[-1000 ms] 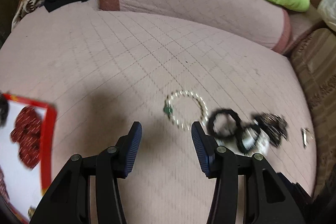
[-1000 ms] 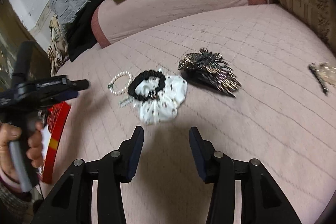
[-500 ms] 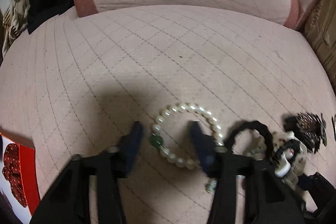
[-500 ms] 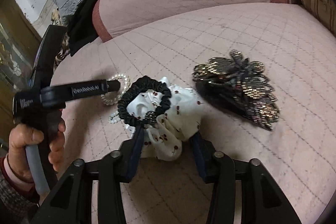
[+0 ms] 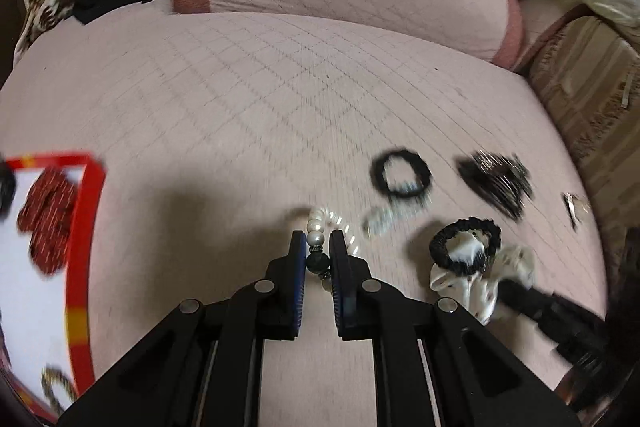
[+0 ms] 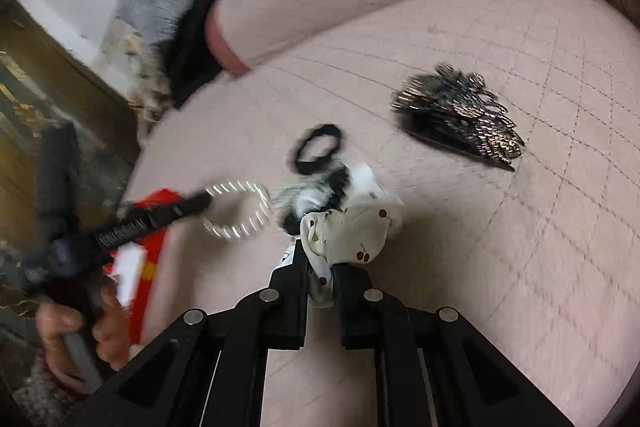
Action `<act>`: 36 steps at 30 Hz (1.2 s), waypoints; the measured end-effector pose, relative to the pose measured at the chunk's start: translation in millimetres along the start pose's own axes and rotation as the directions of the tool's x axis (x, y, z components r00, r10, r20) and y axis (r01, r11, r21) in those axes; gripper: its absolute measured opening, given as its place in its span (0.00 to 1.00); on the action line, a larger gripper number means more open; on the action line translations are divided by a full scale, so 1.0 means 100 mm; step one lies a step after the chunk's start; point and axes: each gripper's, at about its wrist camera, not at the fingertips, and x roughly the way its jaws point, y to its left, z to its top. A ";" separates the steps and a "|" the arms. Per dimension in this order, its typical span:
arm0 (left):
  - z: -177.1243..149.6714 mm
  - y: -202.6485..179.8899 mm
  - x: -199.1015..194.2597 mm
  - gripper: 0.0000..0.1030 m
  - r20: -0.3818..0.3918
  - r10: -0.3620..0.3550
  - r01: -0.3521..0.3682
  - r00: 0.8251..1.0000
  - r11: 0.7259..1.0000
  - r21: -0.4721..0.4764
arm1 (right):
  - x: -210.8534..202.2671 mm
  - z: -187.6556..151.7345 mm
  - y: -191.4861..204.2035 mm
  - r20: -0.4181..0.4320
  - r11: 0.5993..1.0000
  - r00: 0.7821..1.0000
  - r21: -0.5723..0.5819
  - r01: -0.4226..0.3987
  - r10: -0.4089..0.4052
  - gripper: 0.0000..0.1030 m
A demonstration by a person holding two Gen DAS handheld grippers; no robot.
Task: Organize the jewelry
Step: 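Grasp the pearl bracelet with left tool while right tool grasps white cherry scrunchie, then lift the pearl bracelet and white scrunchie and carry them toward the tray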
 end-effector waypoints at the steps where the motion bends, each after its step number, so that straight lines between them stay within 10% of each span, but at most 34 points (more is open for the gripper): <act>1: -0.13 0.04 -0.10 0.11 -0.001 -0.014 0.014 1.000 1.000 -0.004 | -0.07 -0.03 0.02 0.004 0.998 0.998 0.021 -0.066 0.066 0.12; 2: -0.21 0.05 -0.15 0.11 -0.004 -0.020 0.020 1.000 1.000 -0.007 | -0.14 -0.08 0.04 0.007 0.993 0.994 0.040 -0.107 0.107 0.11; 5: -0.51 0.11 -0.29 0.11 -0.018 -0.029 0.028 0.999 1.000 -0.011 | -0.26 -0.29 0.26 0.033 0.988 0.992 -0.089 0.127 -0.124 0.11; 19: -1.27 0.39 -0.37 0.11 -0.054 0.078 -0.078 0.996 0.997 -0.006 | -0.58 -0.99 0.19 -0.018 0.943 0.945 -0.070 0.324 -0.326 0.14; 24: -1.35 0.53 -0.43 0.11 -0.041 0.084 -0.085 0.996 0.996 -0.025 | -0.80 -1.05 0.11 0.028 0.927 0.927 -0.033 0.375 -0.374 0.66; 36: -1.35 0.53 -0.33 0.39 -0.011 0.021 -0.021 1.000 0.998 -0.060 | -0.64 -1.07 0.11 0.024 0.910 0.912 -0.070 0.410 -0.409 0.64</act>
